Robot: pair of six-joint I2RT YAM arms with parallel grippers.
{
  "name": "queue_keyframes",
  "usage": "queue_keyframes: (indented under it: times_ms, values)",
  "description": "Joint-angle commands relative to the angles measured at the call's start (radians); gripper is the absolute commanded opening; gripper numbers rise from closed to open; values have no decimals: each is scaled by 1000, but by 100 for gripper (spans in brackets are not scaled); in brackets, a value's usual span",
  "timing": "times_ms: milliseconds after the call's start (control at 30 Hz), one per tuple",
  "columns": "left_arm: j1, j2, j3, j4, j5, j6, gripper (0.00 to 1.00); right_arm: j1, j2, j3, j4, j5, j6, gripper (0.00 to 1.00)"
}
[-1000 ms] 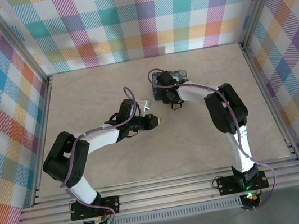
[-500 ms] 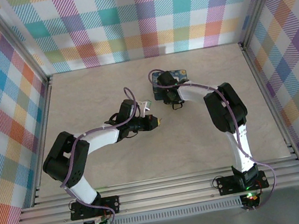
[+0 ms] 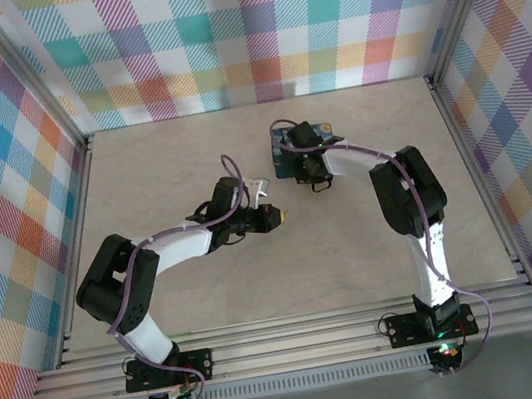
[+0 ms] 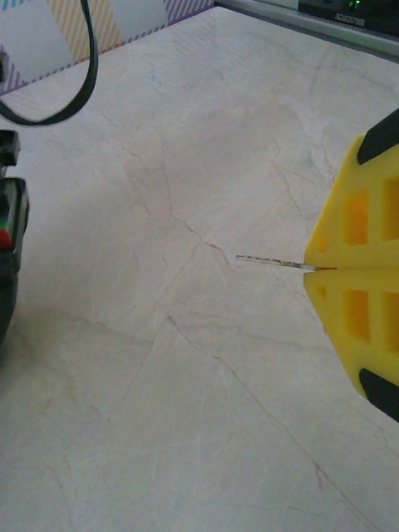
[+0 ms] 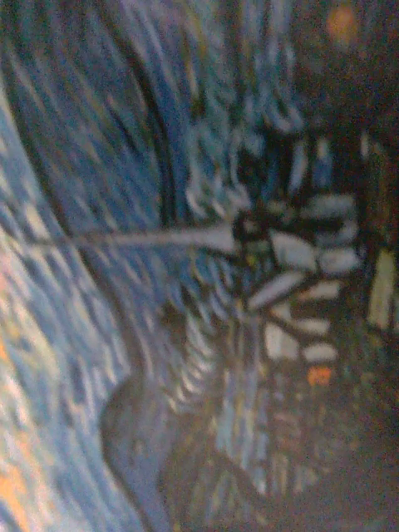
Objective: Unlock the padlock with the key
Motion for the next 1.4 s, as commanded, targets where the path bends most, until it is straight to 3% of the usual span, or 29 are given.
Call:
queue_keyframes:
  times_ms: [0,400,633,800,1000,1367]
  values:
    - [-3,-45,-16,119,-31,24,0,-15,-83,-7,-102,-80,-27,0]
    - [-42,-18,2,265,-80,75,0,-106,-254,-107,-239,-300,110,0]
    - [-69,8,40,255,-59,118,0,-137,-345,-174,-283,-385,197,0]
    - [-92,29,27,313,-67,109,0,-139,-327,-104,-348,-467,207,0]
    - [-108,80,48,341,-3,99,0,-145,-285,-7,-409,-546,209,0]
    - [-113,145,-50,643,-55,-8,0,-162,-230,67,-471,-642,229,0]
